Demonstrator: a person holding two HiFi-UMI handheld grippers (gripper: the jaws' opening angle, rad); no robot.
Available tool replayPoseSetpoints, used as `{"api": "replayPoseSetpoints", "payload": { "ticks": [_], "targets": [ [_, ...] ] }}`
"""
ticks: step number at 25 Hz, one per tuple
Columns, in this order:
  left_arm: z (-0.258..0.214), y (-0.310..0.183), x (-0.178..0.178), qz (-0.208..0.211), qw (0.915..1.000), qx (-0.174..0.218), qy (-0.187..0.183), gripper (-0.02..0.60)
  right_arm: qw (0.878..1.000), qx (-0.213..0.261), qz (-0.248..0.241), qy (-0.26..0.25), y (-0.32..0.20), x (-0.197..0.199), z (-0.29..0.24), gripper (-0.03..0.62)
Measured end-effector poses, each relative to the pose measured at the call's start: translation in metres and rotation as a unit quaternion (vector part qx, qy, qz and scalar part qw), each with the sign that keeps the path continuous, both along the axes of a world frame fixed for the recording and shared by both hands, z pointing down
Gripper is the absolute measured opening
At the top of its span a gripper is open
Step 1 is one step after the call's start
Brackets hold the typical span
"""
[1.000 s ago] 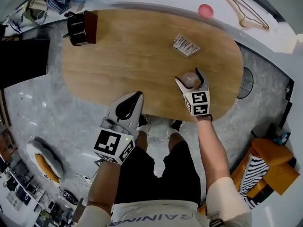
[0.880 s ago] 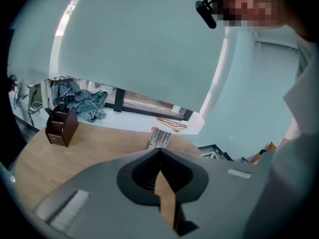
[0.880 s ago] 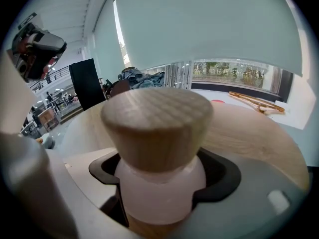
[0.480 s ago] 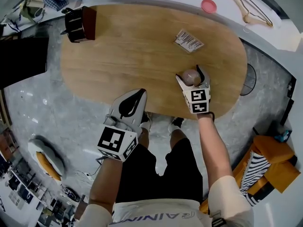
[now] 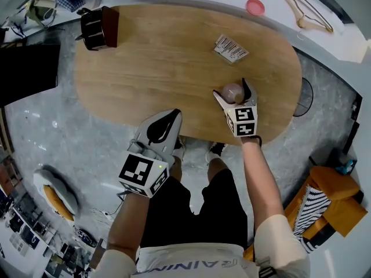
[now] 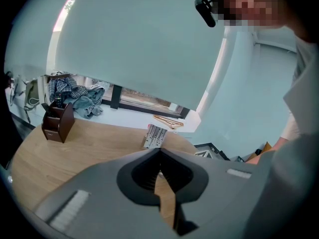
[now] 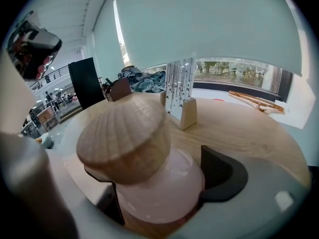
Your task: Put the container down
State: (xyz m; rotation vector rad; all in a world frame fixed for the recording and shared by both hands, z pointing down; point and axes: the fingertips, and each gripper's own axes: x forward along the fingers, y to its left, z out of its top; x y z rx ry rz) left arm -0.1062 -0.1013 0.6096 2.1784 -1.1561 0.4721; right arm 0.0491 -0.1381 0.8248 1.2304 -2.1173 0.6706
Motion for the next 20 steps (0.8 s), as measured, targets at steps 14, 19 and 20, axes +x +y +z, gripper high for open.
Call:
{"api": "replayPoseSetpoints", "payload": {
  "ticks": [14, 19, 20],
  "targets": [
    [-0.039, 0.007, -0.004, 0.002, 0.9997, 0.023, 0.001, 0.002, 0.999, 0.03, -0.007, -0.033, 0.015, 0.003, -0.064, 0.574],
    [-0.08, 0.007, -0.003, 0.007, 0.9991, 0.042, 0.007, 0.002, 0.997, 0.06, -0.017, -0.037, 0.022, 0.006, -0.137, 0.527],
    [-0.091, 0.007, -0.004, 0.007, 0.9988, 0.047, 0.009, 0.002, 0.997, 0.069, -0.02, -0.036, 0.024, 0.006, -0.156, 0.504]
  ]
}}
